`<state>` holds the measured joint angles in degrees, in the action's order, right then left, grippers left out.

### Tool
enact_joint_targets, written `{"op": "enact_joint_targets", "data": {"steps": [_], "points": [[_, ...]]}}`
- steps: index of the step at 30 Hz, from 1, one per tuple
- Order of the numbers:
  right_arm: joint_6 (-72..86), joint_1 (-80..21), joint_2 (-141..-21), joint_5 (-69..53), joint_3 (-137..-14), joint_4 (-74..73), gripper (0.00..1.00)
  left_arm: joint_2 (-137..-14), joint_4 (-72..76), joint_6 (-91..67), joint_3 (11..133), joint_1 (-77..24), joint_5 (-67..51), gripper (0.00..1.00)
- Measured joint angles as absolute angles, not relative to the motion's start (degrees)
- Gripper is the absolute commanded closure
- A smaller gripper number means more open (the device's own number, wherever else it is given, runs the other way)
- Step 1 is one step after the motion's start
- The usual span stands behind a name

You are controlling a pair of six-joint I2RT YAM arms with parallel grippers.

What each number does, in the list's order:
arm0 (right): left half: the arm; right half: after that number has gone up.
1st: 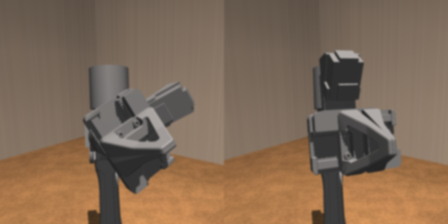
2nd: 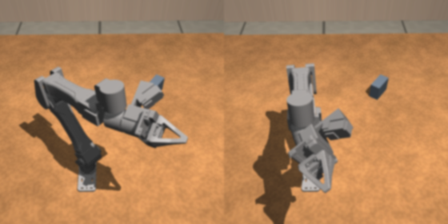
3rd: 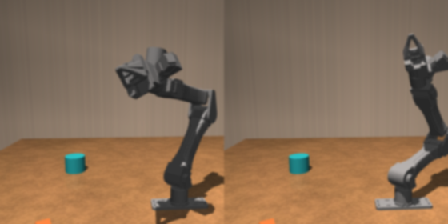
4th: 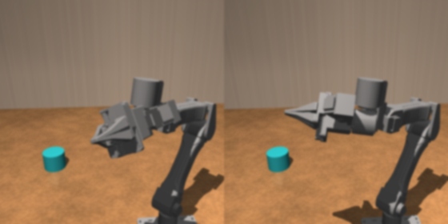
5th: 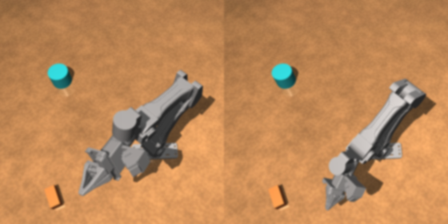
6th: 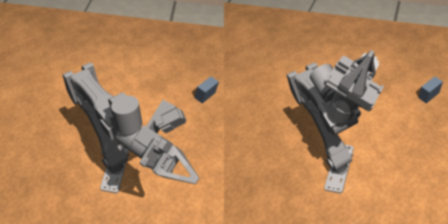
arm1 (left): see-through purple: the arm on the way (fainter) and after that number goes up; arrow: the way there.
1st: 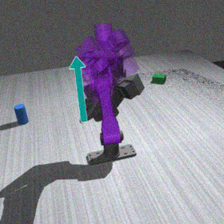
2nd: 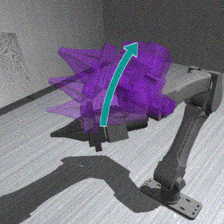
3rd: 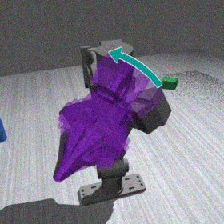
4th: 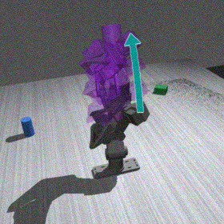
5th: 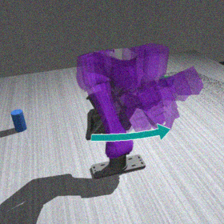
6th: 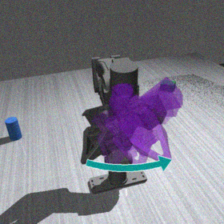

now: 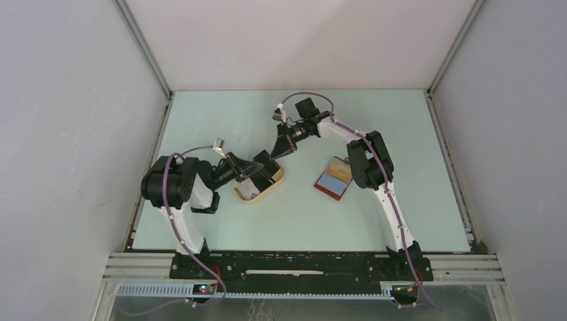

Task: Put the credit cards into the card holder
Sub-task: Pick up the credit card from the storage box.

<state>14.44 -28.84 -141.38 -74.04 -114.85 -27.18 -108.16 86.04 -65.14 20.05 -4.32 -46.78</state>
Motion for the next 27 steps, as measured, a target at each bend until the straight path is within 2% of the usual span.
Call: {"op": "enact_joint_targets", "data": {"steps": [6, 14, 27], "points": [[14.5, -28.9, -143.5, -75.0, -116.6, -27.6, 0.78, -110.4, 86.0, -65.2, 20.7, -3.9, -47.2, 1.00], [16.0, -28.9, -145.4, -75.6, -117.7, -26.3, 0.78, -112.7, 86.0, -65.8, 21.8, -3.2, -47.9, 1.00], [17.7, -28.9, -145.6, -75.5, -117.8, -24.9, 0.87, -113.0, 86.1, -66.0, 21.9, -2.6, -48.3, 1.00]]}}
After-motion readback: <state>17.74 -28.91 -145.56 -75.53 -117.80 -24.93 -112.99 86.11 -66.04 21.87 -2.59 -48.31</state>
